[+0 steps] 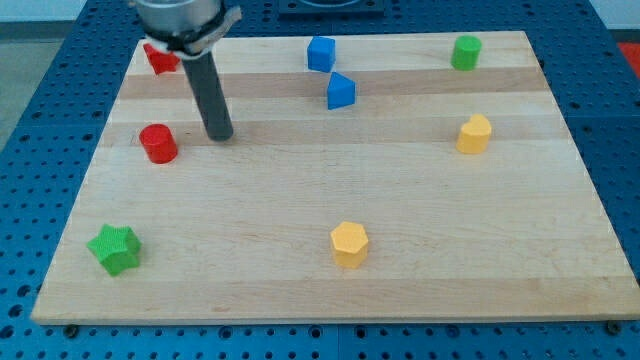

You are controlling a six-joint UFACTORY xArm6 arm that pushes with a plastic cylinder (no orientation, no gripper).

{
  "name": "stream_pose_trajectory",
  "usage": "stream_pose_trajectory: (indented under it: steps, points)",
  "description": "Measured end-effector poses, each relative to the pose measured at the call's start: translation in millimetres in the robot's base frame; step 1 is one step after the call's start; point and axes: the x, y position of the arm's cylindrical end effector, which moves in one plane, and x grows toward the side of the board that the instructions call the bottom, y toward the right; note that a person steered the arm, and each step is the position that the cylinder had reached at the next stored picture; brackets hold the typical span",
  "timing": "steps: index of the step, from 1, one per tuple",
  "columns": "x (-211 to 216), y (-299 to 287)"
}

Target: Place the triangle parallel to the heart

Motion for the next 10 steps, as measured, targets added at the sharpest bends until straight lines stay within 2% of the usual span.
stream_pose_trajectory:
  steps: [2, 4, 5, 6, 7, 8, 9, 10]
  points:
    - [-72, 23]
    - [-72, 184]
    - [-47, 231]
    - [11, 232]
    - [6, 232]
    - [-45, 232]
    - [-65, 217]
    - [-10, 177]
